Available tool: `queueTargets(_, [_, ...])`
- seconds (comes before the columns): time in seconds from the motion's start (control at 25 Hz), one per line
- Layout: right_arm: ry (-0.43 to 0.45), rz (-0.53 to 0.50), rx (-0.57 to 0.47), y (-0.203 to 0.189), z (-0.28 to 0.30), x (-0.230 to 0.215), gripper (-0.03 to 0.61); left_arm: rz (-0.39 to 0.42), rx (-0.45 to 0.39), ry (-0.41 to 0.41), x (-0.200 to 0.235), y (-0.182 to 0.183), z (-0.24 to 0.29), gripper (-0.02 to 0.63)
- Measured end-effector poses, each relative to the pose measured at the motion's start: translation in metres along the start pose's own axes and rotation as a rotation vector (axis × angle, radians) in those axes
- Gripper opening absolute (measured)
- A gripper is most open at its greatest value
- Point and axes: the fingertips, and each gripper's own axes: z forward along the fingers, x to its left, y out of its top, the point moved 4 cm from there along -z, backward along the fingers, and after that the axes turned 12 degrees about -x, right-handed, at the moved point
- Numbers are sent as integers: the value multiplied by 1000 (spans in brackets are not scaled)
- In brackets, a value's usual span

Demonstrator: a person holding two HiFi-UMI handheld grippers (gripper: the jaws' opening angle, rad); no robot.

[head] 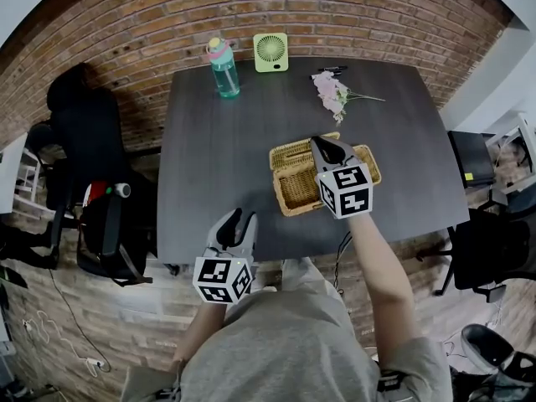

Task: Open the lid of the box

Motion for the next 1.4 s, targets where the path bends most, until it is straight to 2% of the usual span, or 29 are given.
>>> queueTargets(0.8, [41,-14,40,-9,57,-13,17,-6,14,41,9,-4,16,129])
queueTargets(1.4, [54,-2,109,-35,86,-16,17,-9,28,56,12,-8,27,129])
